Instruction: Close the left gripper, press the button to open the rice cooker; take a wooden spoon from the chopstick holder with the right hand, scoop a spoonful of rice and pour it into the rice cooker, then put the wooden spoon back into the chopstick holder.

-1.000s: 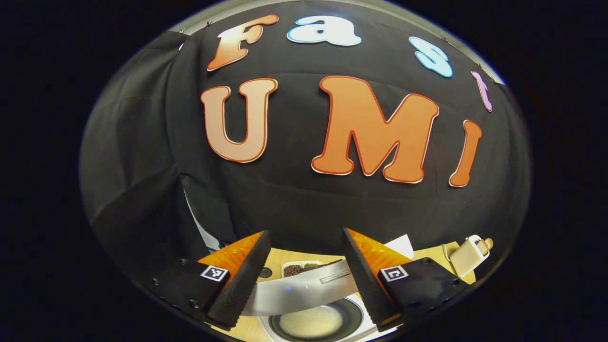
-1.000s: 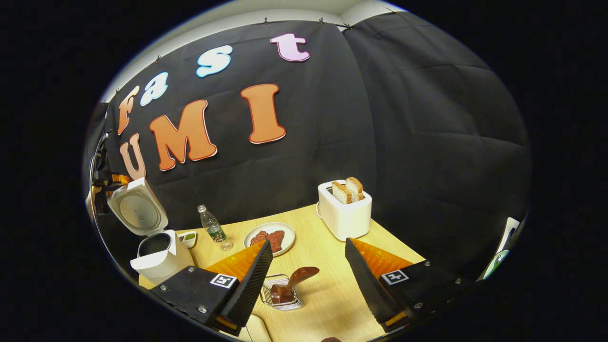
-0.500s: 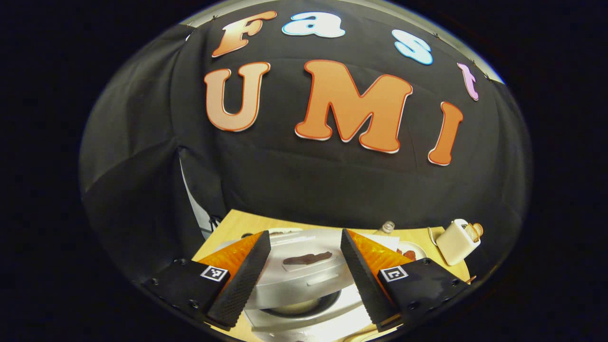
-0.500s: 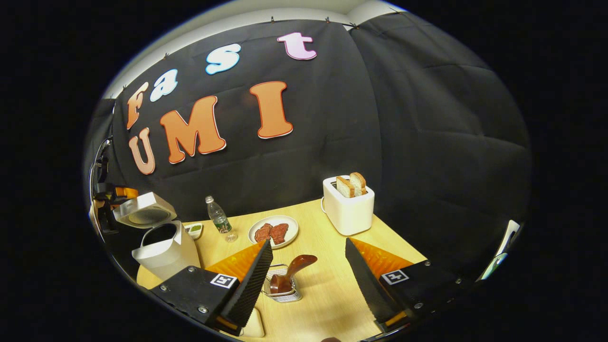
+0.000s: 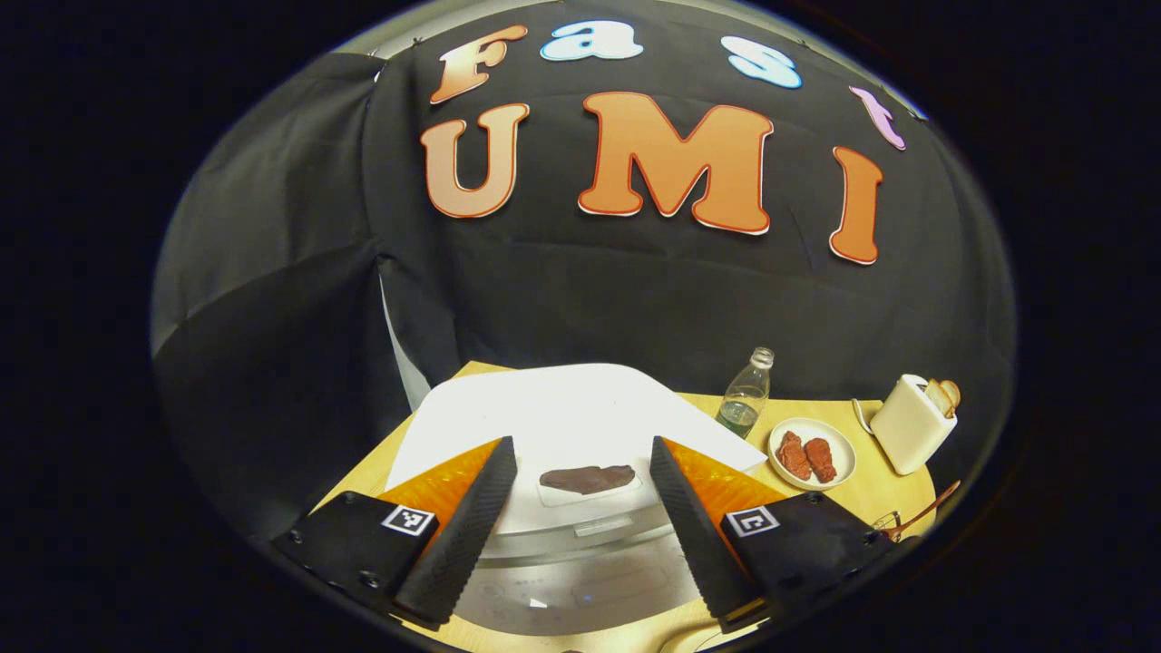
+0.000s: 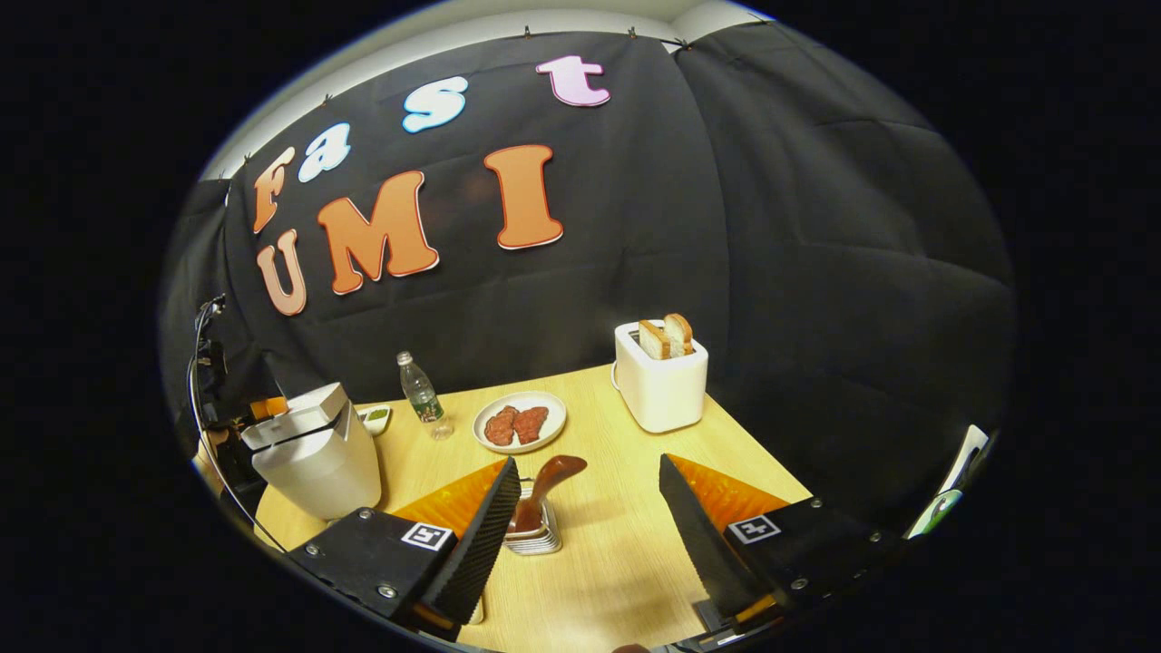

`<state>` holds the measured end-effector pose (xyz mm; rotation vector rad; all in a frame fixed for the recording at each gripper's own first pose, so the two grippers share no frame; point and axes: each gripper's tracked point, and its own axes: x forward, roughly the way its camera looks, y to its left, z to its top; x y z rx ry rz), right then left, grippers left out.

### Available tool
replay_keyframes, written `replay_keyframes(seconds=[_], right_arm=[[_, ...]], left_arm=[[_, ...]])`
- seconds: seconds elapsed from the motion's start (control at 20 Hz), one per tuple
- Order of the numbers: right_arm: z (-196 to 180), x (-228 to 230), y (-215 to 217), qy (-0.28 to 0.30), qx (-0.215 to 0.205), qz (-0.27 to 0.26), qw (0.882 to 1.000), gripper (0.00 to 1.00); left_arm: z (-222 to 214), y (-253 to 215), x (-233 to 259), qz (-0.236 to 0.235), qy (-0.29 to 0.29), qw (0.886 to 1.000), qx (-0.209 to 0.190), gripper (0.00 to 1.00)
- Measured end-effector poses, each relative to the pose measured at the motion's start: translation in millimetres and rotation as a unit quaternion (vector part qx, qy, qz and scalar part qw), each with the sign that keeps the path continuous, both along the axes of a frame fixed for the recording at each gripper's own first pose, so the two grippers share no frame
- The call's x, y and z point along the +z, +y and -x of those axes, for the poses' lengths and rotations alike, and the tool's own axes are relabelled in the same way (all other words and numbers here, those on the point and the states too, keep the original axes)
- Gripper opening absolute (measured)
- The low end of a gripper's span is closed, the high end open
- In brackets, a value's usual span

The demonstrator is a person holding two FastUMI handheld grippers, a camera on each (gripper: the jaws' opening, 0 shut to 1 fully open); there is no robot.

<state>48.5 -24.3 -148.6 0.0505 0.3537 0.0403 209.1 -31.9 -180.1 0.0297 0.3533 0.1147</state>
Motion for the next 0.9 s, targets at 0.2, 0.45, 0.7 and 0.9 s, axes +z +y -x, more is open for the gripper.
replay_keyframes(seconds=[0.2, 0.45, 0.7, 0.9], right_arm=[[5.7, -4.3, -4.3, 0.007, 0.000, -0.005, 1.000, 0.95], [6.1, -12.1, -12.6, 0.018, -0.010, -0.012, 1.000, 0.95], [9.9, -23.1, -10.3, 0.030, -0.012, -0.017, 0.999, 0.95], [8.3, -12.9, -12.5, 0.021, -0.009, 0.003, 1.000, 0.95]], left_arm=[[2.0, -1.2, -19.4, -0.004, 0.017, 1.000, 0.006, 1.00], [-7.5, -1.9, -36.2, -0.002, 0.036, 0.999, 0.009, 1.00], [-18.0, -1.7, -37.8, 0.001, 0.044, 0.999, -0.004, 1.00], [-19.5, -6.8, -32.1, -0.024, 0.039, 0.998, -0.034, 1.00]])
